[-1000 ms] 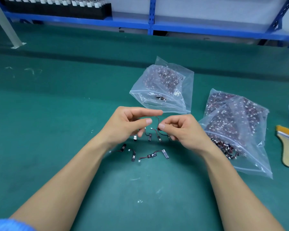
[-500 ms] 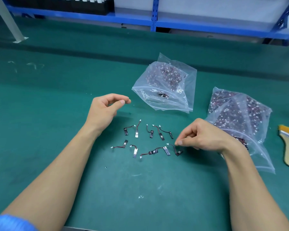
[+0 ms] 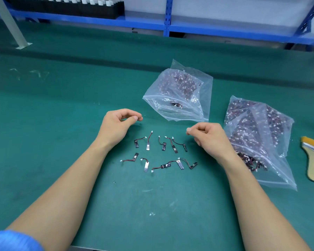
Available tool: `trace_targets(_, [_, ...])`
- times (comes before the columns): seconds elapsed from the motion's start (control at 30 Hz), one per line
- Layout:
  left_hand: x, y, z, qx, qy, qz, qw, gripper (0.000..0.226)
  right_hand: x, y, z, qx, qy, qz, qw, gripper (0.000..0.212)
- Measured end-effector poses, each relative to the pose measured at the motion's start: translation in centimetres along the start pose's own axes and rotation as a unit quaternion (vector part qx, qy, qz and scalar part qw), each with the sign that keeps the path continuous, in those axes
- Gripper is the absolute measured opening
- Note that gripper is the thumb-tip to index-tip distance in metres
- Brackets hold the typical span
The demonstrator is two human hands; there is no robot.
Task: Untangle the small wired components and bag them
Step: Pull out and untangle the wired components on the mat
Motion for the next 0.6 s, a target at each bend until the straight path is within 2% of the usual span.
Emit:
trace_targets(0.17, [0.52, -0.13, -0.26, 0.011, 0.015, 0.054, 0.998, 0.02, 0.2, -0.71, 0.33, 0.012, -0.017, 0.007, 1.0, 0.021])
trace_targets(0.6, [0.58, 0.18, -0.15, 0.002, 0.025, 0.078, 0.997, 0.02, 0.28, -0.84, 0.37, 0.013, -0.008, 0.024, 1.0, 0.021])
Point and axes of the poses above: each hand's wrist, its own z-axis towards the middle knuckle, its own x-axis out of the palm, y = z × x, the point moved 4 cm from there along z, towards the middle knuckle, and after that the axes turned 8 degrees about -z, right-handed, at the moved point
